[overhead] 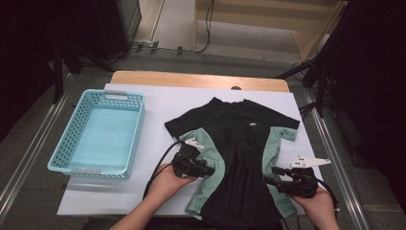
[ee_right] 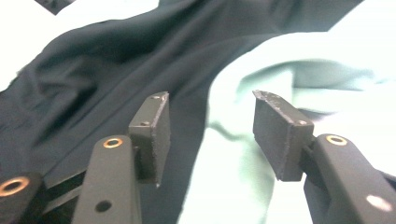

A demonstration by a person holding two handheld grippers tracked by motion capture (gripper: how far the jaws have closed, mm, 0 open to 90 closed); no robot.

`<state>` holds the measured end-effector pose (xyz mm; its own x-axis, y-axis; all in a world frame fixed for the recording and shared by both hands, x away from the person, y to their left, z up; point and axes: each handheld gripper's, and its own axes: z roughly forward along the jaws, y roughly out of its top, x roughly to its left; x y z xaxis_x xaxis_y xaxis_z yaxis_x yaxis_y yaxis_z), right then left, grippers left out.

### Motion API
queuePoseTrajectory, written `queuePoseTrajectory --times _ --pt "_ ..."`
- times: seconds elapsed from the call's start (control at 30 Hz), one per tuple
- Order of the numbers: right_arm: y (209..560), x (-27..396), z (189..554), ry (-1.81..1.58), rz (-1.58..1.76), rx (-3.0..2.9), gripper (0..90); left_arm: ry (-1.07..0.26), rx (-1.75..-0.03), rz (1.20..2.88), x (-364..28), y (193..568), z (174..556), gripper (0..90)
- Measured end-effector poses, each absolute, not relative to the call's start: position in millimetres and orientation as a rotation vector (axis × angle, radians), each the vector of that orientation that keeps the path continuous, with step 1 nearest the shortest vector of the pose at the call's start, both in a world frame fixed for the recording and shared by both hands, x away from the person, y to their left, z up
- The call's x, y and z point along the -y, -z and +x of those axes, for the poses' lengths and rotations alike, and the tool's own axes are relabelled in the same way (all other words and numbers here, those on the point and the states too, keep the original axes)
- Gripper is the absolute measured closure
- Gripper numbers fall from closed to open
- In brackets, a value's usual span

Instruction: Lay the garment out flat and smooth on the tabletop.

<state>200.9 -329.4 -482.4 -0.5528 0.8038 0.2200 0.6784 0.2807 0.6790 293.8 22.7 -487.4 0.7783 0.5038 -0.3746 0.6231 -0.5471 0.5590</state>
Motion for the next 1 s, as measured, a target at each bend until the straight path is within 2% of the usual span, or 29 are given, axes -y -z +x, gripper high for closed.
queuePoseTrajectory --times 0.37,0.43,0.57,0.63,1.0 --pt "492.8 339.6 218.3 -1.059 1.465 -2.383 52.1 0.246 -0.809 2.291 -22.2 491.1 293.9 85.0" --pt "495.6 340.1 222.6 -1.040 1.489 -2.396 55.7 0.257 -0.805 2.297 -21.9 491.1 293.6 87.1" --pt "498.7 343.4 229.2 -0.985 1.597 -2.449 76.6 0.272 -0.810 2.299 -26.1 489.0 294.6 87.3" --pt "498.4 345.2 228.8 -0.968 1.646 -2.473 83.0 0.277 -0.818 2.302 -30.2 488.4 295.1 87.4" --pt "493.8 361.5 207.6 -0.919 1.720 -2.465 84.0 0.316 -0.839 2.331 -56.3 480.0 289.0 87.9"
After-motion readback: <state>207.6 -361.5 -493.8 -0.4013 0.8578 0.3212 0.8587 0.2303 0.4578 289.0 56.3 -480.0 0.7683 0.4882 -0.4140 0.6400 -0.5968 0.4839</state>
